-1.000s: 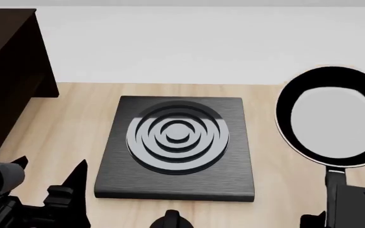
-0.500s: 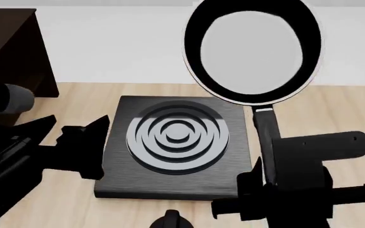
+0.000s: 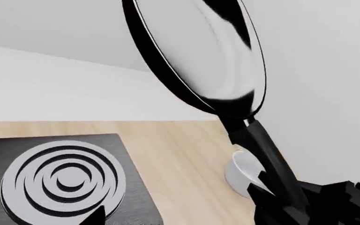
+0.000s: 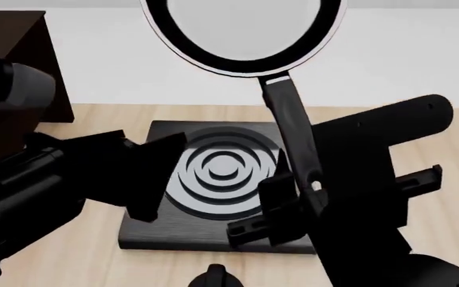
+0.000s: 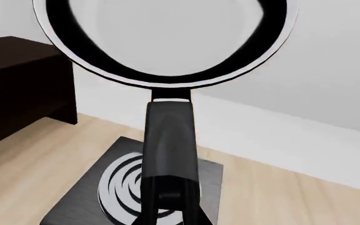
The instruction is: Put the frying pan on the cabinet shelf.
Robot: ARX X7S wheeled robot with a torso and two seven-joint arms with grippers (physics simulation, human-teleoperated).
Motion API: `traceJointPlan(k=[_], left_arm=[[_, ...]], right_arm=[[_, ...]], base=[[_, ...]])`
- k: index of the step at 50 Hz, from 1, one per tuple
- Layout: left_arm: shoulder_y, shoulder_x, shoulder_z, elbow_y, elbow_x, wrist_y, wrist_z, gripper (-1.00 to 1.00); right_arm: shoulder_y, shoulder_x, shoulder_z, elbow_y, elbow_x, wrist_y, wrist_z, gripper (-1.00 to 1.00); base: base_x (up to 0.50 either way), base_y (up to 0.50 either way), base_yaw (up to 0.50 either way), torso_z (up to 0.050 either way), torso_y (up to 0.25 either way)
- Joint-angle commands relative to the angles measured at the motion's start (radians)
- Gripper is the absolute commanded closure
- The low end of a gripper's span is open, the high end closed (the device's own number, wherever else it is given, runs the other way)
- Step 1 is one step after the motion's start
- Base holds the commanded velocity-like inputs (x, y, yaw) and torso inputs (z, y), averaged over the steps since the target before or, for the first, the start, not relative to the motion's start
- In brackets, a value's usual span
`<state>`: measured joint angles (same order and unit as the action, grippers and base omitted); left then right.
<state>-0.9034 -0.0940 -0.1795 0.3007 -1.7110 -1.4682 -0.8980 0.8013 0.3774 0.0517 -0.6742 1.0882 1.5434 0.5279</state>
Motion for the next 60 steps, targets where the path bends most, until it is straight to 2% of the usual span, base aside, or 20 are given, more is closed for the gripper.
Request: traceJointPlan(k=[1, 6, 9, 13, 15, 26, 27, 29, 35, 50, 51, 52, 53, 60], left_arm=[[-0.012, 0.018, 0.041, -0.044, -0.218, 0.084, -0.139, -1.00], [-0.011, 0.031, 0.053, -0.053, -0.275, 0.153, -0.177, -1.00], [-0.015, 0.035, 0.059, -0.054, -0.305, 0.189, -0.196, -1.00], [-0.021, 0.044, 0.060, -0.058, -0.318, 0.247, -0.225, -1.00], [-0.018, 0.055, 0.055, -0.070, -0.330, 0.297, -0.247, -1.00], [0.010, 0.071, 0.080, -0.071, -0.317, 0.405, -0.212, -1.00], [0.015, 0.072, 0.084, -0.070, -0.317, 0.413, -0.207, -1.00], [0.025, 0.065, 0.093, -0.066, -0.312, 0.419, -0.196, -1.00], [0.062, 0.063, 0.113, -0.057, -0.310, 0.450, -0.178, -1.00], [0.118, 0.054, 0.181, -0.094, -0.280, 0.496, -0.103, -1.00], [0.119, 0.053, 0.185, -0.097, -0.279, 0.500, -0.102, -1.00], [0.120, 0.052, 0.191, -0.099, -0.283, 0.502, -0.103, -1.00], [0.120, 0.052, 0.197, -0.100, -0.286, 0.503, -0.101, -1.00], [0.092, 0.048, 0.235, -0.130, -0.290, 0.516, -0.089, -1.00]], right_arm=[[0.098, 0.022, 0.007, 0.011, 0.198, -0.013, 0.176, 1.00], [0.111, 0.026, -0.003, 0.018, 0.222, -0.024, 0.190, 1.00], [0.091, 0.019, 0.028, 0.001, 0.383, 0.004, 0.344, 1.00], [0.099, 0.024, 0.015, 0.022, 0.481, -0.018, 0.434, 1.00], [0.044, 0.055, -0.022, -0.040, 0.293, -0.087, 0.267, 1.00], [0.026, 0.044, -0.028, -0.027, 0.310, -0.115, 0.297, 1.00], [-0.063, 0.057, -0.060, -0.076, 0.186, -0.199, 0.201, 1.00], [-0.081, 0.065, -0.075, -0.080, 0.144, -0.226, 0.170, 1.00], [-0.045, 0.062, -0.069, -0.084, 0.211, -0.191, 0.227, 1.00], [-0.028, 0.077, -0.065, -0.073, 0.255, -0.207, 0.249, 1.00], [-0.024, 0.076, -0.065, -0.074, 0.268, -0.201, 0.261, 1.00], [0.003, 0.066, -0.075, -0.074, 0.369, -0.170, 0.367, 1.00], [0.010, 0.064, -0.074, -0.076, 0.403, -0.168, 0.400, 1.00], [0.010, 0.072, -0.090, -0.086, 0.410, -0.169, 0.404, 1.00]], base=[[0.00, 0.00, 0.00, 0.000, 0.000], [0.00, 0.00, 0.00, 0.000, 0.002], [0.00, 0.00, 0.00, 0.003, 0.000], [0.00, 0.00, 0.00, 0.000, 0.002], [0.00, 0.00, 0.00, 0.000, 0.000], [0.00, 0.00, 0.00, 0.000, 0.002], [0.00, 0.00, 0.00, 0.000, 0.000], [0.00, 0.00, 0.00, 0.000, 0.000], [0.00, 0.00, 0.00, 0.002, 0.003], [0.00, 0.00, 0.00, 0.001, 0.001], [0.00, 0.00, 0.00, 0.000, 0.000], [0.00, 0.00, 0.00, 0.000, 0.000], [0.00, 0.00, 0.00, 0.000, 0.010], [0.00, 0.00, 0.00, 0.000, 0.002]])
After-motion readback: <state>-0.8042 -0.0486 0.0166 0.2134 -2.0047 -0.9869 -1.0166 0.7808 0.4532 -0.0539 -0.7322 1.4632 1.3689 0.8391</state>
